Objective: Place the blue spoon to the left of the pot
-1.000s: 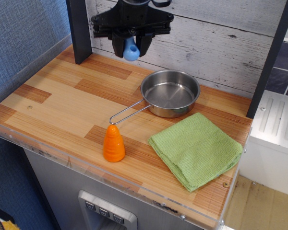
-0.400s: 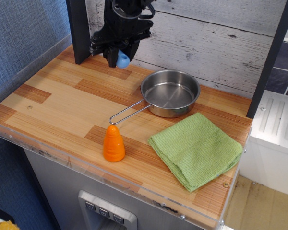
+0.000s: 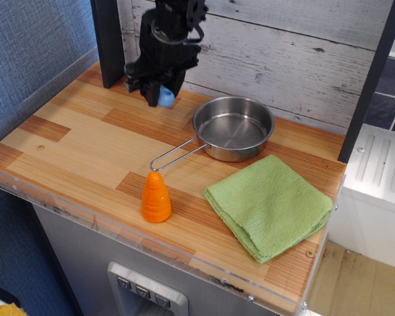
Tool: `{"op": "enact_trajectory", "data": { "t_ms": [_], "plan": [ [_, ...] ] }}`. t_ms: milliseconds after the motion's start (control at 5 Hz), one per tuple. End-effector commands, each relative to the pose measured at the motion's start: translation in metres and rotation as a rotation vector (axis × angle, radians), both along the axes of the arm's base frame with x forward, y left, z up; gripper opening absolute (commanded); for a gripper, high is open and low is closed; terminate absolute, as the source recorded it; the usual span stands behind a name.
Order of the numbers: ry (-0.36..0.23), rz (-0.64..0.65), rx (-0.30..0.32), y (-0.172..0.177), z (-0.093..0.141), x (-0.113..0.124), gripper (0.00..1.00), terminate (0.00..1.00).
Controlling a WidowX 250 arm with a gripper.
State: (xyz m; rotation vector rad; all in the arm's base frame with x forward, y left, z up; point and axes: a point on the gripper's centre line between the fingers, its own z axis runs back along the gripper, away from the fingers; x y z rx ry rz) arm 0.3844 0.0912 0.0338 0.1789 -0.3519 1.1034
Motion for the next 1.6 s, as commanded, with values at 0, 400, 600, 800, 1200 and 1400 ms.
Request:
{"op": "enact_trajectory", "data": {
  "t_ms": [0, 400, 600, 800, 1200, 1400],
  "plan": [
    [-0.084, -0.05, -0.027, 0.0, -0.008, 0.009, 0.0, 0.0],
    [-0.101, -0.108, -0.048, -0.016, -0.006, 0.021, 1.0, 0.0],
    [-0.111, -0.104, -0.045, -0.029, 0.001, 0.023, 1.0, 0.0],
    [-0.127, -0.119, -0.04, -0.034, 0.009, 0.025, 1.0, 0.0],
    [-0.197, -0.154, -0.016, -0.039, 0.048, 0.023, 1.0, 0.0],
    [-0.231, -0.165, -0.015, -0.036, 0.069, 0.012, 1.0, 0.0]
  ]
}}
